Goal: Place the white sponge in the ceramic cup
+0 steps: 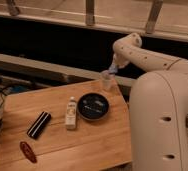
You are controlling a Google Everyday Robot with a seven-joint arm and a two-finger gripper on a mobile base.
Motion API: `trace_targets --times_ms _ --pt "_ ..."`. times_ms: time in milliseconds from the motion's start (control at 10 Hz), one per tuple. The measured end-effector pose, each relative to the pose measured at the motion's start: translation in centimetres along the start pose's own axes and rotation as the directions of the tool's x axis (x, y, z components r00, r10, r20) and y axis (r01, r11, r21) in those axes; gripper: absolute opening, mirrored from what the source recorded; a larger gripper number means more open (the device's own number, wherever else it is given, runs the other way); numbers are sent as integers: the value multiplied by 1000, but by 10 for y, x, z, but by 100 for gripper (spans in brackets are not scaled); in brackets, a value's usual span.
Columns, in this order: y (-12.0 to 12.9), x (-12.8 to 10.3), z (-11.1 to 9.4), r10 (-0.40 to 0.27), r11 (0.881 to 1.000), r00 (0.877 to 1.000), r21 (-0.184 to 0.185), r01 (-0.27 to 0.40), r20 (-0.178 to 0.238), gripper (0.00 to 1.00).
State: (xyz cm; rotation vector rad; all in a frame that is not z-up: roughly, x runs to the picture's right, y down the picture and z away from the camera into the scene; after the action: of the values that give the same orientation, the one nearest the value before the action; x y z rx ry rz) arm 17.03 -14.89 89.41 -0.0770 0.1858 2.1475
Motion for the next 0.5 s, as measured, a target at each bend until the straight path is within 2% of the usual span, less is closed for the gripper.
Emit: trace_targets --times_ms 400,500 --pt "6 11 9 -13 999 999 -32 11 -45 0" --pt "8 17 12 -20 999 998 -41 17 -67 4"
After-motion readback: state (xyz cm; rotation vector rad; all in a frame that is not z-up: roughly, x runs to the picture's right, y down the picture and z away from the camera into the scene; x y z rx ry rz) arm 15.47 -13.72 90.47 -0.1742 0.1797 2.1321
